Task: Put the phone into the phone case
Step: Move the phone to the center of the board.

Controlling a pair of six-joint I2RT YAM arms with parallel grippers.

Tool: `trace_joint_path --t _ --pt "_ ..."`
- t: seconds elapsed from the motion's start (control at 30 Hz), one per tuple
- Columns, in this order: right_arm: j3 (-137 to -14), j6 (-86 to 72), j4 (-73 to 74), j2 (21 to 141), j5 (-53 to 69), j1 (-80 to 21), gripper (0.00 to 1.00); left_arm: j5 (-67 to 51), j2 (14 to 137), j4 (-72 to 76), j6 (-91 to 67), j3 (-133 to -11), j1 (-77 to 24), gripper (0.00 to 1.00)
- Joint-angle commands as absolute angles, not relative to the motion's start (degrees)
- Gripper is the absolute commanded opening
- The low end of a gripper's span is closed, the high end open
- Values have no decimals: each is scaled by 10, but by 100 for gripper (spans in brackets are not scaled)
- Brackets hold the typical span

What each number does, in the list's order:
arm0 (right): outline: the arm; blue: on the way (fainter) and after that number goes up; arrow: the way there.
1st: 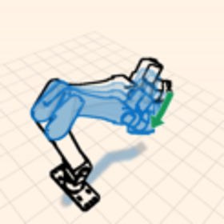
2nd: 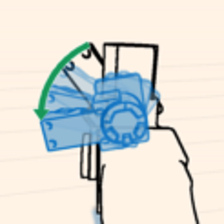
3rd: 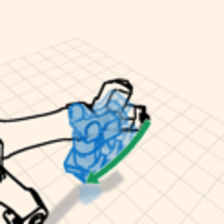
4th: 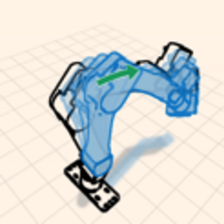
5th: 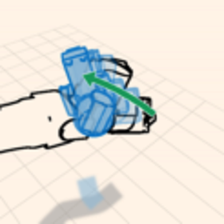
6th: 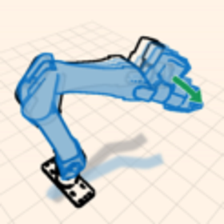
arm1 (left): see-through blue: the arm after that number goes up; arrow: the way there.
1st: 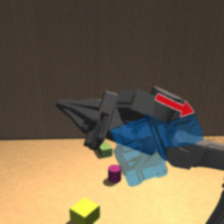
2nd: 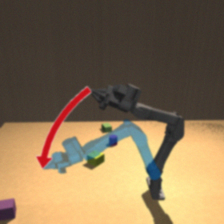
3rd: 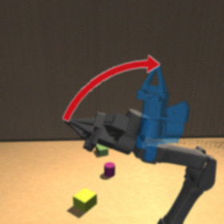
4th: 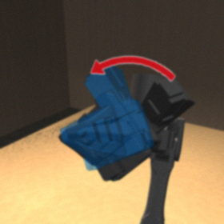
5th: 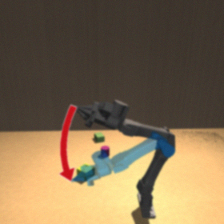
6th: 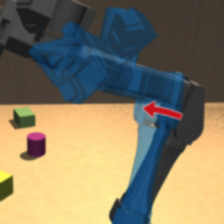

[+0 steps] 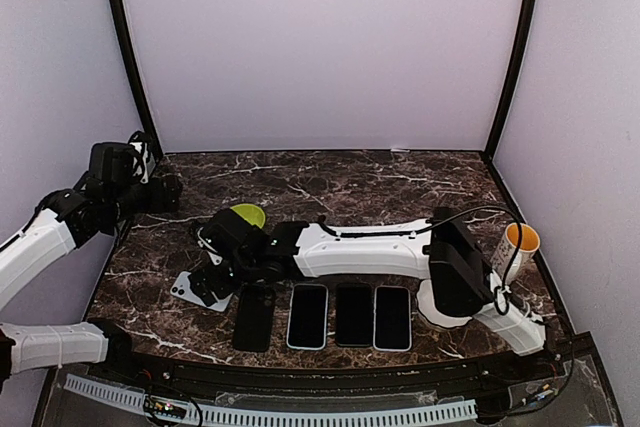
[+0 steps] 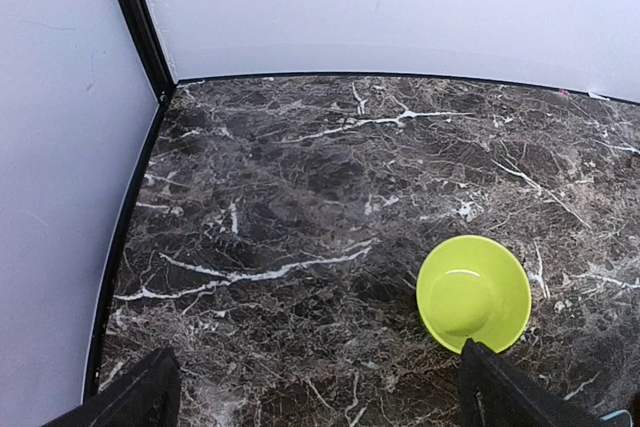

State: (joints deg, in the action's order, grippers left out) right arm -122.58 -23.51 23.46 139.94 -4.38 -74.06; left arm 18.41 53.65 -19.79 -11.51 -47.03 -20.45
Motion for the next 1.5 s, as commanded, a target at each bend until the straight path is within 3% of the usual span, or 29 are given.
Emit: trace_joint_path --t 0.0,0.27,0.53,0.87,1.07,1.3,1.47 --pt "-1280 -119 233 1449 -6 -733 98 154 537 -192 -134 -465 -181 99" --pt "-1308 -85 232 1507 19 -726 98 149 548 -189 -122 -462 -173 99" --pt "-1300 -88 259 1526 11 -731 86 133 552 -187 -121 -460 -172 99" --pt "-1304 -65 317 1529 -97 -756 89 127 555 -187 -122 -461 -169 99" --pt "-1325 -49 347 1548 -144 -766 75 123 554 -187 -122 -461 -167 99" --pt "-1293 -47 317 1514 -96 -767 44 121 554 -185 -121 -458 -166 99" --pt "-1225 -59 224 1450 -66 -763 42 122 558 -185 -118 -457 -166 99"
